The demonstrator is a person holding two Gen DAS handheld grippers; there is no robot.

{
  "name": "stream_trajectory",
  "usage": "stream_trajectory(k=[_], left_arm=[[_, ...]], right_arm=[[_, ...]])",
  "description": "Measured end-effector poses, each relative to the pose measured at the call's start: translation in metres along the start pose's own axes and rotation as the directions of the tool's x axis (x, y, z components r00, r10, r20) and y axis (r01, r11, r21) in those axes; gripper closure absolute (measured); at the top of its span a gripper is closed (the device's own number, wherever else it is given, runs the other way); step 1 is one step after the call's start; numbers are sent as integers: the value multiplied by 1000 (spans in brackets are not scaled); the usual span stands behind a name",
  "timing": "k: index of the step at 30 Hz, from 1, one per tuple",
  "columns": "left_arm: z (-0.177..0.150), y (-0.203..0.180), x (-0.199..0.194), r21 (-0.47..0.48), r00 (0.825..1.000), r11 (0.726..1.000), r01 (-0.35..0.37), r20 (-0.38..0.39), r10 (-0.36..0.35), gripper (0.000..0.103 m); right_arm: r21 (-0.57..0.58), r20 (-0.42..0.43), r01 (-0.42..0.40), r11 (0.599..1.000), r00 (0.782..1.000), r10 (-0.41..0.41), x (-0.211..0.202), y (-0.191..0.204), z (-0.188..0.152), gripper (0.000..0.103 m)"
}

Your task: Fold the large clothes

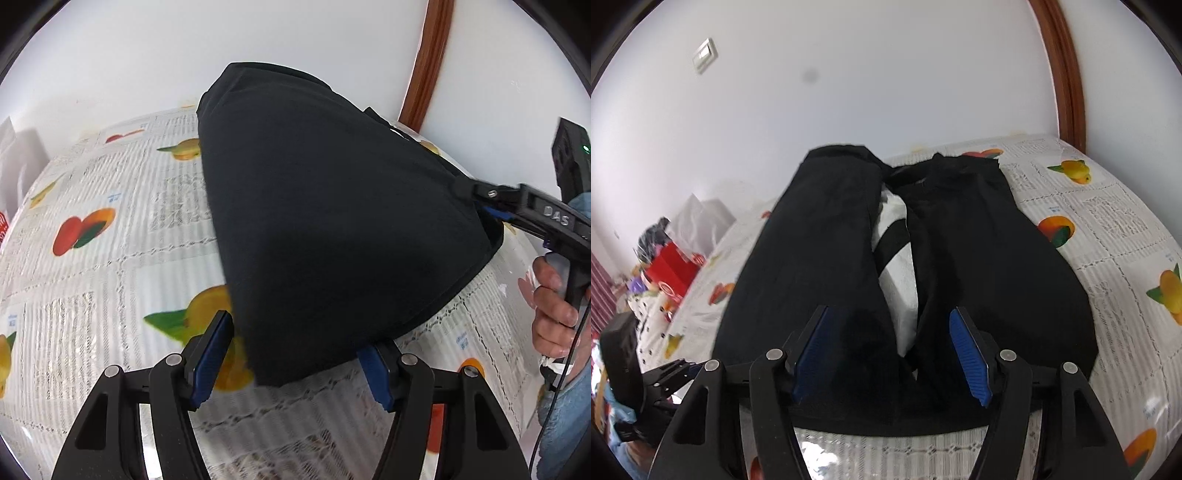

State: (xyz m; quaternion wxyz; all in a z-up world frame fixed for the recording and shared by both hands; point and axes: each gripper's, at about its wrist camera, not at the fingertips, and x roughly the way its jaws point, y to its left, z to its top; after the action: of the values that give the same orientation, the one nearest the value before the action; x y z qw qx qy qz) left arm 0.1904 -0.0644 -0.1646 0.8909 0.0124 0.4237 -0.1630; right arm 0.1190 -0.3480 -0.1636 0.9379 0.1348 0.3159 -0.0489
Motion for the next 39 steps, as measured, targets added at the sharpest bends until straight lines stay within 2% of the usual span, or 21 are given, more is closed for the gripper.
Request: stream_trajectory(k=[2, 4, 5, 6, 8, 9, 12, 15, 17, 18, 20, 23, 26, 27, 28, 32, 33, 36, 37, 38, 39], left_arm=[[2, -6, 4, 10, 1000, 1000, -20, -6, 20, 40], [2, -11, 6, 22, 999, 998, -51, -6, 51, 40], [1, -14, 7, 28, 998, 997, -68, -6, 68, 39], [1, -17, 8, 31, 996, 996, -87, -5, 87, 38], [0, -21, 10, 35, 994, 993, -111, -3, 111, 38], [1, -22, 10, 35, 993, 992, -119, -4, 119, 38], [1, -22, 9, 22, 991, 991, -132, -6, 132, 38], [3, -21, 11, 18, 990, 990, -141, -8, 141, 38], [4, -21, 11, 16, 989, 989, -144, -10, 144, 38], [4, -21, 11, 16, 989, 989, -145, -11, 145, 38], [4, -22, 12, 20, 989, 989, -148, -10, 148, 38], [5, -23, 13, 23, 989, 988, -150, -7, 150, 37], [5, -24, 13, 24, 989, 989, -148, -8, 148, 36], [5, -23, 12, 24, 990, 990, -140, -7, 140, 38], [6, -22, 11, 23, 992, 992, -124, -6, 125, 40], [8, -28, 12, 31, 998, 997, -65, -1, 65, 40], [9, -33, 14, 38, 997, 996, -74, -4, 74, 40], [13, -39, 19, 41, 993, 992, -118, -9, 118, 38], [14, -39, 20, 35, 992, 991, -126, -11, 126, 38], [14, -40, 21, 27, 991, 990, -135, -11, 136, 38], [14, -41, 21, 23, 989, 989, -145, -8, 145, 38]], right_arm=[[6, -16, -7, 1000, 1000, 7, 10, 1, 0, 38], [3, -14, -10, 1000, 1000, 10, 14, 3, -1, 45], [0, -18, -9, 1000, 1000, 9, 17, 5, -1, 58], [-7, -25, -8, 1000, 1000, 8, 20, 8, 0, 65], [-31, -19, 0, 1000, 1000, 0, 21, 13, 2, 92], [-51, -9, -5, 999, 1000, 4, 18, 16, 4, 95], [-70, 82, -69, 995, 994, 75, -10, 15, 11, 98], [-27, 240, -168, 985, 956, 170, -56, 0, 15, 98], [1, 311, -162, 987, 938, 153, -78, -14, 11, 98], [15, 322, -143, 990, 938, 130, -82, -20, 9, 98], [54, 307, -95, 994, 949, 74, -81, -34, 5, 98], [93, 180, 19, 995, 983, -36, -56, -48, -4, 97], [80, 131, 89, 993, 986, -99, -45, -48, -12, 92], [77, 126, 96, 992, 986, -105, -45, -47, -13, 86], [76, 125, 100, 992, 986, -109, -45, -46, -13, 84], [91, 106, 67, 994, 991, -76, -42, -50, -9, 60], [93, 88, 57, 994, 994, -65, -40, -48, -8, 59], [79, 60, 87, 993, 994, -92, -30, -45, -7, 62], [62, 58, 100, 993, 993, -104, -29, -42, -6, 70], [37, 61, 113, 993, 991, -115, -28, -38, -4, 96], [0, 72, 108, 994, 992, -108, -32, -34, -1, 97]])
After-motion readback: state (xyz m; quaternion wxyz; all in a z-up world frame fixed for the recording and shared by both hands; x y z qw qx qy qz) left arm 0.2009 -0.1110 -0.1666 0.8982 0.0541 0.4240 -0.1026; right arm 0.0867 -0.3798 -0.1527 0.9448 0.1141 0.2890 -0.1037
